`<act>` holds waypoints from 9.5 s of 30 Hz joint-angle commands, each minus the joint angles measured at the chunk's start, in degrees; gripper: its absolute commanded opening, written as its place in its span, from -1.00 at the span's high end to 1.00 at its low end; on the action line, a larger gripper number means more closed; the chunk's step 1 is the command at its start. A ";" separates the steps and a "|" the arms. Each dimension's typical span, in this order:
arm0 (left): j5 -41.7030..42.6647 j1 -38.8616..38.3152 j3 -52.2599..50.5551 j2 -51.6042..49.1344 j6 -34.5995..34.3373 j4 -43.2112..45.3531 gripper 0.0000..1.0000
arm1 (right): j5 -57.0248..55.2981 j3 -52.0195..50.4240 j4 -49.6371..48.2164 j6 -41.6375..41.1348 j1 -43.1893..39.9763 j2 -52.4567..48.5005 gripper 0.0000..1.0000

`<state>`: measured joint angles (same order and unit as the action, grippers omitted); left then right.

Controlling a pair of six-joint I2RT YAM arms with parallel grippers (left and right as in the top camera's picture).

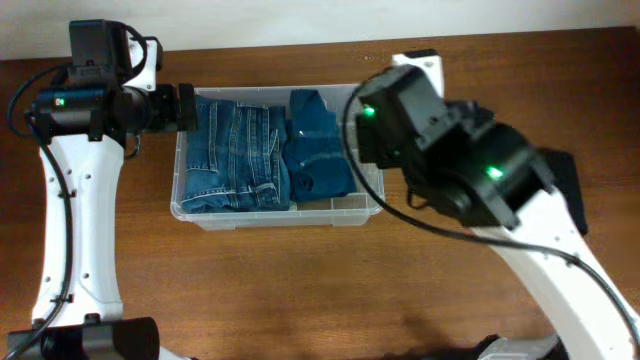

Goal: Pack container
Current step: 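Release the teal garment and withdraw the right gripper, then grasp the folded black garment on the right with the right gripper, then carry the black garment with the right gripper into the container's right side, then release the black garment and raise the right gripper, then grasp the second black garment on the table with the right gripper, then carry the second black garment into the container on top of the first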

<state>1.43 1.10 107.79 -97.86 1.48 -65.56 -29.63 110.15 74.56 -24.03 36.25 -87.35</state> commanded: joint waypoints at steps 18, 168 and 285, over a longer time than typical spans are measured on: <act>-0.37 0.20 0.04 0.15 -0.59 -0.70 -0.98 | 2.56 -3.08 11.80 1.36 -44.17 10.27 -0.97; -0.37 0.20 0.04 0.15 -0.59 -0.46 -0.98 | 19.98 24.90 4.13 1.75 -5.99 -42.95 0.74; -0.35 0.20 0.04 0.15 -0.59 0.37 -0.98 | 24.44 21.99 1.51 9.25 -5.53 -38.51 0.39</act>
<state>1.43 1.10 107.79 -97.89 1.48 -65.14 -5.02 132.97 77.73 -16.25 30.33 -126.21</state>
